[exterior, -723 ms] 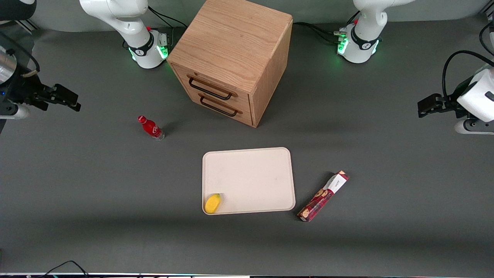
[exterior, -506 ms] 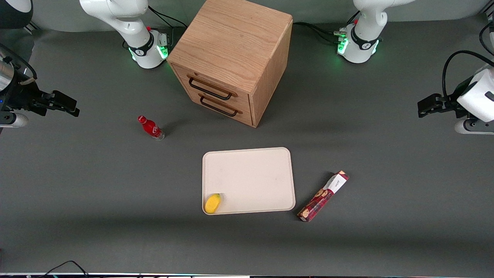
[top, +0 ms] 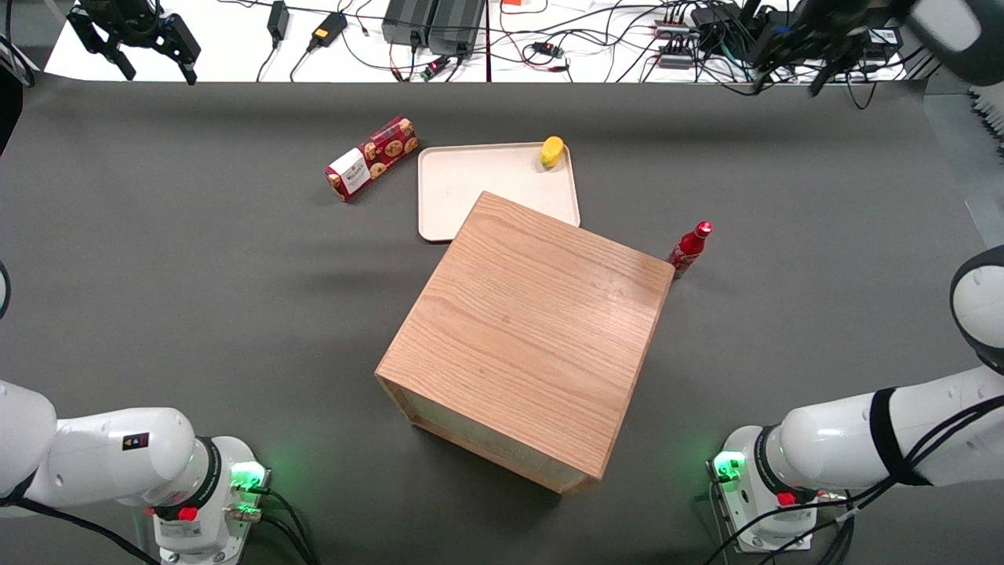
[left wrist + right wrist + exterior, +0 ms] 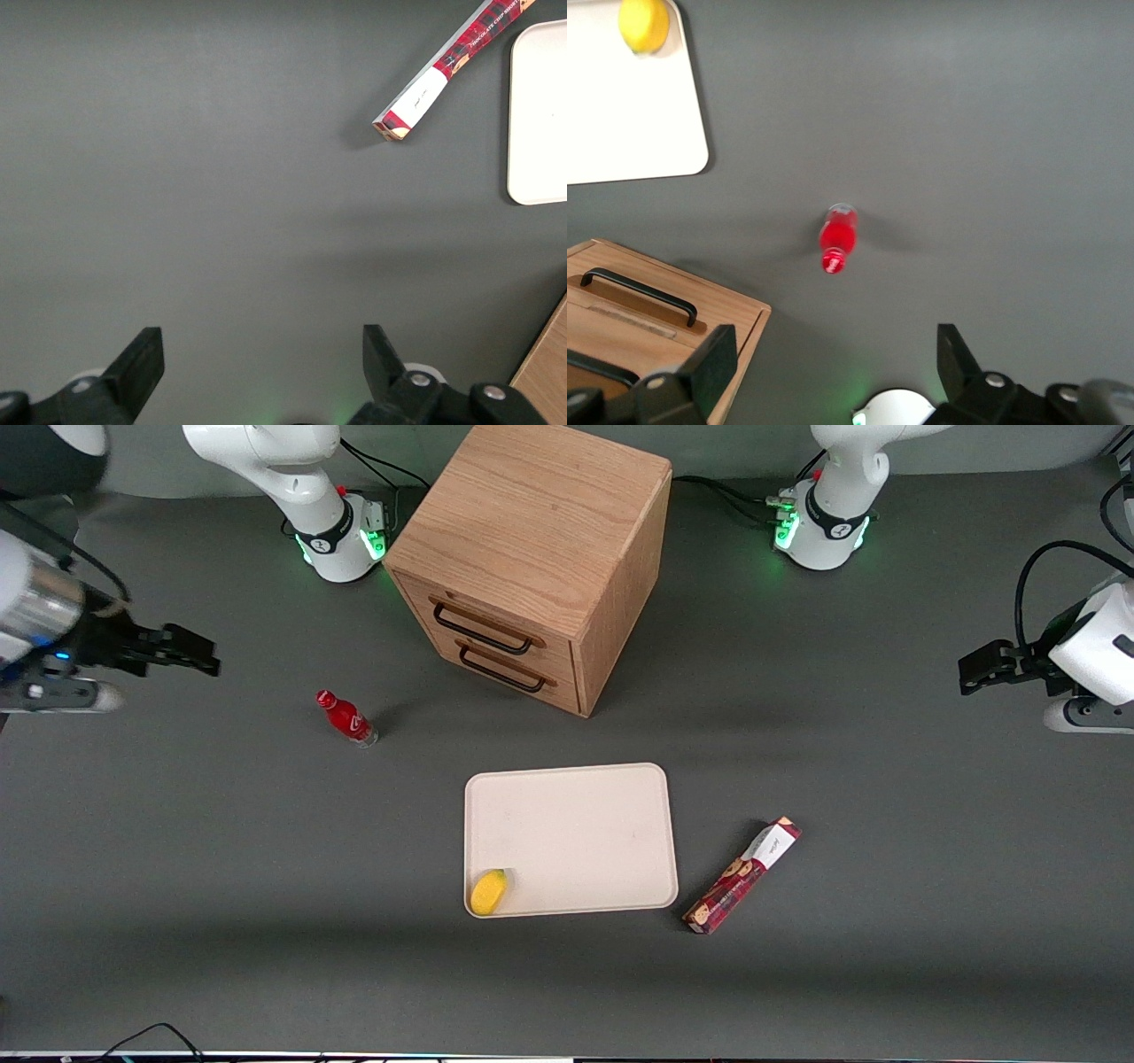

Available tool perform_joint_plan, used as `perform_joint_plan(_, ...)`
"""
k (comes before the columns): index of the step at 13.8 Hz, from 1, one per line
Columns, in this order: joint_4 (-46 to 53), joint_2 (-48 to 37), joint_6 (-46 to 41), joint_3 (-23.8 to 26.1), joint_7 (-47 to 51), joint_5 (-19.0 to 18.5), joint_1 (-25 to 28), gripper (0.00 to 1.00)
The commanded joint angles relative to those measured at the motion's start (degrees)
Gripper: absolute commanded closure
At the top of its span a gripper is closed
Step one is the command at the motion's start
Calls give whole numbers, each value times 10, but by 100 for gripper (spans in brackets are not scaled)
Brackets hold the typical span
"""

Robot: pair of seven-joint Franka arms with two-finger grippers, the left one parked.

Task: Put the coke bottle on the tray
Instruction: 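Move the open right gripper down over the red Coca-Cola bottle, then close the right gripper around the bottle's neck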

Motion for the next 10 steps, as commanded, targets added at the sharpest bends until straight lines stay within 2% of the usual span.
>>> perform_joint_plan(1, -204, -78, 138, 31, 41, 9, 3, 0)
perform_joint_plan(4, -373, -112, 308, 47, 43, 9, 3, 0)
perform_joint_plan(7, -458, -96, 437, 48, 43, 9, 3, 0)
perform_joint_plan(10, -505, -79, 509, 48, 43, 8, 3, 2)
